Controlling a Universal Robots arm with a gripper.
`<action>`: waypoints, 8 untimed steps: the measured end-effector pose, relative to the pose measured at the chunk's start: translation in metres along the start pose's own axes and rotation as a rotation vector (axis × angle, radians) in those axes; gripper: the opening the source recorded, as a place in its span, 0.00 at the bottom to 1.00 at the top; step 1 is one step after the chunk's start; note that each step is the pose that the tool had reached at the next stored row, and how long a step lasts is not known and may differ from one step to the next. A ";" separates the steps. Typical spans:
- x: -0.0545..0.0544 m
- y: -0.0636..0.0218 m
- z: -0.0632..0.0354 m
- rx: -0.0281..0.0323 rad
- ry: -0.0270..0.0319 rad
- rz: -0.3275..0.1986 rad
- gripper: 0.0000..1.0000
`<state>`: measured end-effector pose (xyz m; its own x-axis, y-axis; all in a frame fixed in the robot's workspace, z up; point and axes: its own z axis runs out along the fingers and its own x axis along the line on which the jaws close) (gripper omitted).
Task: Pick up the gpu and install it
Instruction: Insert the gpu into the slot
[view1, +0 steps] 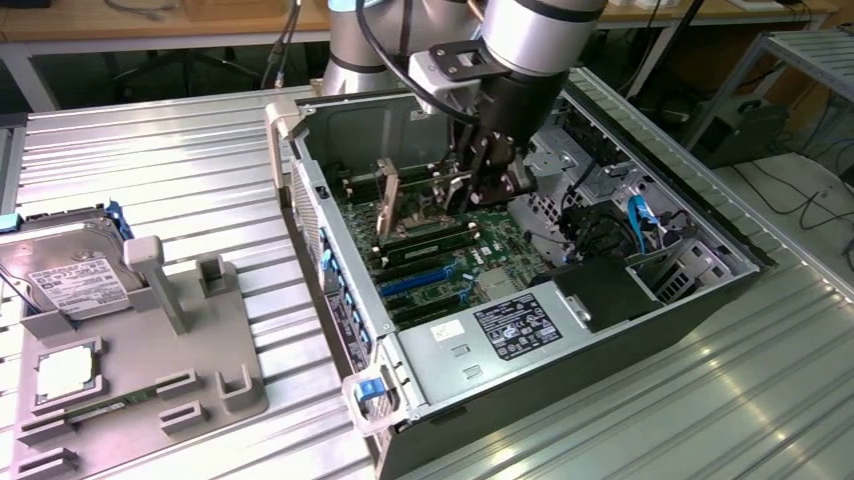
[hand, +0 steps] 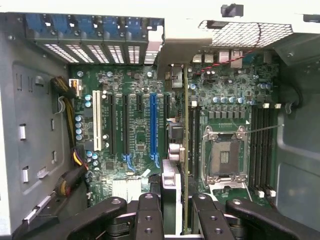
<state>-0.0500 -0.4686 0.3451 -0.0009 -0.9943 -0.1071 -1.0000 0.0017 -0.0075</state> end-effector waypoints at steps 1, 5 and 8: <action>0.005 0.0002 0.0015 0.0001 -0.0002 0.000 0.28; 0.013 0.0008 0.0043 0.0000 0.0000 0.000 0.28; 0.017 0.0015 0.0067 0.0001 -0.0002 0.000 0.28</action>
<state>-0.0515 -0.4853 0.3365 -0.0010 -0.9942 -0.1073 -1.0000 0.0018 -0.0076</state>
